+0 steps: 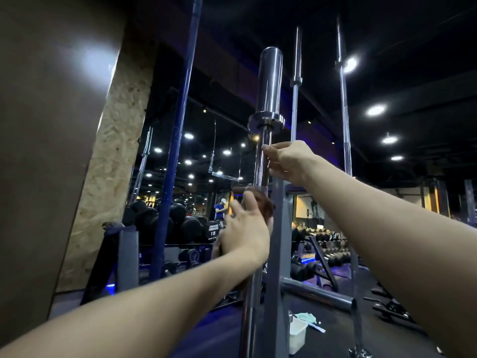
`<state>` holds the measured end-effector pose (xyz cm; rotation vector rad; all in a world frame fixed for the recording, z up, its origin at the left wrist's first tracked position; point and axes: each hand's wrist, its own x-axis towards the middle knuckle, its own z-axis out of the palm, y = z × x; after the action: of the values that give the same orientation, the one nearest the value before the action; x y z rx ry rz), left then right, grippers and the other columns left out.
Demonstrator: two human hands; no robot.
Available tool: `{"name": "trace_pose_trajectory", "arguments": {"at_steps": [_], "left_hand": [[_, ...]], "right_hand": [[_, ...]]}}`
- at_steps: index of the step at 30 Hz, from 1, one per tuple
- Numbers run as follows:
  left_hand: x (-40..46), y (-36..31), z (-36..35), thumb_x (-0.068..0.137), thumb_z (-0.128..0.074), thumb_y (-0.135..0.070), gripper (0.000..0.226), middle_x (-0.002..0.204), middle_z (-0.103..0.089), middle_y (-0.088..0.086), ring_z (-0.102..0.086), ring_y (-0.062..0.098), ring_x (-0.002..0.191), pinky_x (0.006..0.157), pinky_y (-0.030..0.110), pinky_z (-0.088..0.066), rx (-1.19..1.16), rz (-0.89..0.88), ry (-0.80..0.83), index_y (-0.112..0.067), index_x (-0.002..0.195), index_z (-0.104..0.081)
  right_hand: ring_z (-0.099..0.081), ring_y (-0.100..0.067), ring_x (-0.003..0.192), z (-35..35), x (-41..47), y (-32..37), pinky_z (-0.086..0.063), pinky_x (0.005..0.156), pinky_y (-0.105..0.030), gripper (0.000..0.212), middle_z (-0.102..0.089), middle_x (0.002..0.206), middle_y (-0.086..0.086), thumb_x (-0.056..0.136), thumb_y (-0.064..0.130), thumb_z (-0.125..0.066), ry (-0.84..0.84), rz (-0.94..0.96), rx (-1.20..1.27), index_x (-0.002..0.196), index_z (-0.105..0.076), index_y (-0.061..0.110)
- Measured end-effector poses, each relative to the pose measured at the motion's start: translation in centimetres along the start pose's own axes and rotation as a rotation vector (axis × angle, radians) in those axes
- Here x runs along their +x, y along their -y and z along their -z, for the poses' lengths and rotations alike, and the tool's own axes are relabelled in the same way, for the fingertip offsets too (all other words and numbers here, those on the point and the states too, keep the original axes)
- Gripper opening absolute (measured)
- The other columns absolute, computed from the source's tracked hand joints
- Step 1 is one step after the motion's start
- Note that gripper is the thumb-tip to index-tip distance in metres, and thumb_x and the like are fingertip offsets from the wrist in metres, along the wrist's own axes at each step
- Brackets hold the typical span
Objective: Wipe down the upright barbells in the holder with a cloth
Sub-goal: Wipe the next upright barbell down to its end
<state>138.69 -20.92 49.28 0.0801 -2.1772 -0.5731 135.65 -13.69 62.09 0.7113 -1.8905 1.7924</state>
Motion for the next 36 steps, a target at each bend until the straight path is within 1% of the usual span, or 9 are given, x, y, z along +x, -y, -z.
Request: {"name": "trace_pose_trajectory", "arguments": {"at_steps": [9, 15, 17, 21, 24, 26, 29, 33, 36], "left_hand": [[1.5, 0.1, 0.2, 0.093, -0.05, -0.048, 0.059, 0.135, -0.037, 0.012, -0.049, 0.034, 0.119, 0.086, 0.043, -0.041, -0.015, 0.046, 0.052, -0.014, 0.131, -0.021], [0.1, 0.8, -1.5, 0.093, -0.047, -0.048, 0.057, 0.127, -0.037, 0.012, -0.048, 0.033, 0.116, 0.082, 0.044, -0.045, -0.003, -0.001, -0.137, -0.014, 0.131, -0.022], [-0.8, 1.0, -1.8, 0.094, -0.044, -0.049, 0.059, 0.129, -0.034, 0.013, -0.045, 0.034, 0.119, 0.084, 0.045, -0.045, 0.056, -0.012, -0.144, -0.012, 0.133, -0.02], [-0.4, 0.7, -1.2, 0.094, -0.043, -0.049, 0.053, 0.129, -0.035, 0.013, -0.043, 0.033, 0.119, 0.091, 0.047, -0.042, 0.017, -0.02, -0.12, -0.013, 0.127, -0.023], [3.3, -1.4, 1.2, 0.094, -0.051, -0.021, 0.042, 0.13, -0.034, 0.015, -0.043, 0.035, 0.12, 0.095, 0.049, -0.038, -0.063, 0.004, -0.192, -0.012, 0.126, -0.025], [4.7, -2.5, 2.1, 0.092, -0.051, -0.011, 0.044, 0.132, -0.033, 0.017, -0.04, 0.037, 0.122, 0.096, 0.051, -0.037, -0.064, 0.019, -0.17, -0.01, 0.127, -0.025], [3.4, -1.4, 1.1, 0.095, -0.049, -0.023, 0.04, 0.131, -0.032, 0.016, -0.042, 0.036, 0.12, 0.093, 0.05, -0.04, -0.058, -0.018, -0.165, -0.013, 0.124, -0.023], [-1.4, 1.7, -1.8, 0.094, -0.046, -0.046, 0.049, 0.126, -0.032, 0.012, -0.046, 0.032, 0.116, 0.09, 0.046, -0.044, 0.015, -0.047, -0.062, -0.015, 0.122, -0.02], [-2.2, 2.2, -2.0, 0.093, -0.045, -0.05, 0.054, 0.125, -0.033, 0.013, -0.047, 0.033, 0.115, 0.091, 0.045, -0.043, 0.104, -0.03, -0.047, -0.012, 0.124, -0.022]], "right_hand": [[-0.053, -0.013, 0.058, 0.3, -1.6, -1.5, -0.049, 0.041, -0.019, 0.029, -0.056, 0.071, -0.005, 0.091, 0.009, -0.063, 0.061, -0.022, 0.005, 0.116, -0.058, -0.005], [-0.053, -0.015, 0.065, 0.1, -1.1, -2.5, -0.054, 0.053, -0.025, 0.016, -0.058, 0.075, -0.006, 0.089, 0.014, -0.066, 0.044, 0.008, -0.017, 0.099, -0.062, 0.001], [-0.058, -0.018, 0.071, 0.2, -1.0, -2.2, -0.055, 0.055, -0.027, 0.01, -0.06, 0.08, -0.007, 0.089, 0.015, -0.066, 0.048, 0.014, -0.047, 0.087, -0.06, 0.008], [-0.059, -0.024, 0.075, 0.1, -1.0, -1.9, -0.059, 0.067, -0.038, 0.009, -0.06, 0.082, -0.01, 0.089, 0.014, -0.066, 0.065, 0.015, -0.053, 0.089, -0.059, 0.007], [-0.055, -0.018, 0.057, -0.3, -0.9, -1.7, -0.047, 0.038, -0.022, 0.014, -0.057, 0.071, -0.009, 0.09, 0.009, -0.064, 0.042, 0.041, -0.086, 0.101, -0.063, 0.001], [-0.054, -0.019, 0.056, -0.2, -0.5, -1.6, -0.044, 0.038, -0.022, 0.02, -0.057, 0.071, -0.011, 0.09, 0.007, -0.063, 0.03, 0.049, -0.093, 0.107, -0.064, -0.004], [-0.056, -0.02, 0.06, 0.3, -0.7, -2.5, -0.047, 0.042, -0.025, 0.019, -0.06, 0.075, -0.013, 0.088, 0.009, -0.066, 0.07, -0.002, 0.047, 0.103, -0.063, -0.003], [-0.05, -0.014, 0.055, 1.0, -1.9, -4.9, -0.048, 0.055, -0.025, 0.009, -0.054, 0.065, -0.007, 0.088, 0.01, -0.066, 0.144, -0.089, 0.153, 0.081, -0.062, 0.006], [-0.047, -0.013, 0.054, 0.7, -2.1, -4.7, -0.047, 0.051, -0.022, 0.012, -0.052, 0.064, -0.007, 0.089, 0.011, -0.065, 0.152, -0.087, 0.128, 0.08, -0.061, 0.005]]}}
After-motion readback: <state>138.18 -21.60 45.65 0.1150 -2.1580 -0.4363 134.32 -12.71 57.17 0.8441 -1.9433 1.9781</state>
